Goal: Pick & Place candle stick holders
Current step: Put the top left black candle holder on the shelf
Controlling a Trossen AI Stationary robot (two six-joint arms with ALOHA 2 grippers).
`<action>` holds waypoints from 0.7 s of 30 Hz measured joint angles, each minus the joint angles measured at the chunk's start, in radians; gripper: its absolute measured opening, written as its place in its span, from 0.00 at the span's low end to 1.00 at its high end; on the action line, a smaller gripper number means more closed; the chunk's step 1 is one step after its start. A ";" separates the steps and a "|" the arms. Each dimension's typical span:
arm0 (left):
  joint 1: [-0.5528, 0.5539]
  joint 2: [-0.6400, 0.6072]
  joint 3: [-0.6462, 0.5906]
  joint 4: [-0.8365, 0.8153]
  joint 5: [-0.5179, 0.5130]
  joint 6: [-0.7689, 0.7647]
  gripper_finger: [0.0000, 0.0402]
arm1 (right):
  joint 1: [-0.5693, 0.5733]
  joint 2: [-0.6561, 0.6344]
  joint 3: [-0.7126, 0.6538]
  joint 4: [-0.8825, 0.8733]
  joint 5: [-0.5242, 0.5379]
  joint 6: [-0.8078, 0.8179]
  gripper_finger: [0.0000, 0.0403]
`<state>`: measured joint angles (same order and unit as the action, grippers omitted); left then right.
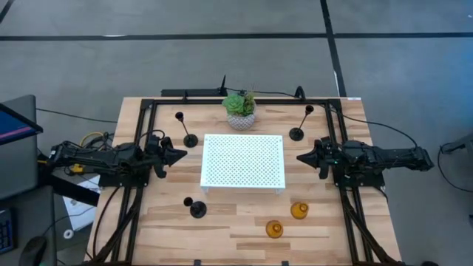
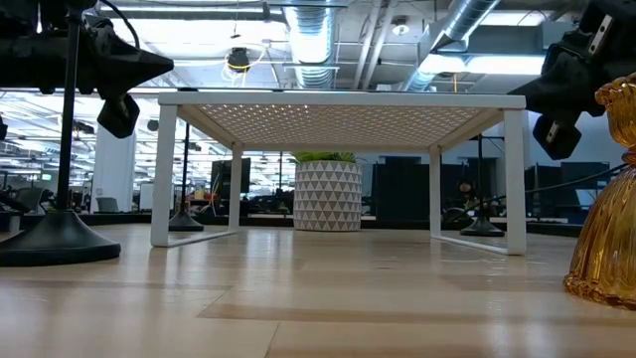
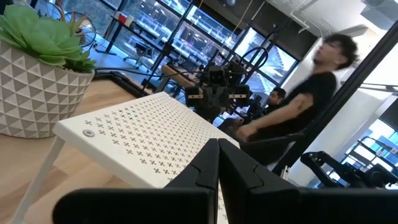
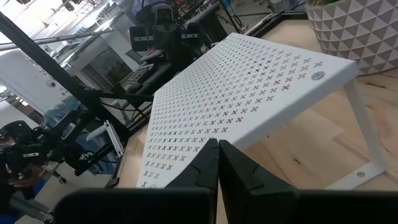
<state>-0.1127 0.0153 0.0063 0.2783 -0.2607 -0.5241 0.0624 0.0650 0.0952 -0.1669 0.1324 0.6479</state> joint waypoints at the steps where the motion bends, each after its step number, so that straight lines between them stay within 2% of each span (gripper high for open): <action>1: 0.000 0.000 0.000 0.000 0.000 0.000 0.01 | 0.000 0.000 0.000 0.000 0.001 0.000 0.00; 7: 0.000 0.000 0.000 0.000 0.000 0.004 0.01 | 0.000 0.000 0.000 0.000 0.002 0.000 0.00; 10: 0.000 0.000 0.000 0.000 -0.012 0.066 0.01 | 0.000 0.000 0.000 0.000 0.012 -0.002 0.00; 21: 0.000 0.040 0.057 -0.004 -0.303 0.348 0.01 | 0.000 0.000 0.000 -0.035 0.091 -0.003 0.00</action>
<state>-0.1127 0.0557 0.0630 0.2740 -0.5639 -0.1764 0.0624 0.0650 0.0952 -0.2019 0.2231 0.6452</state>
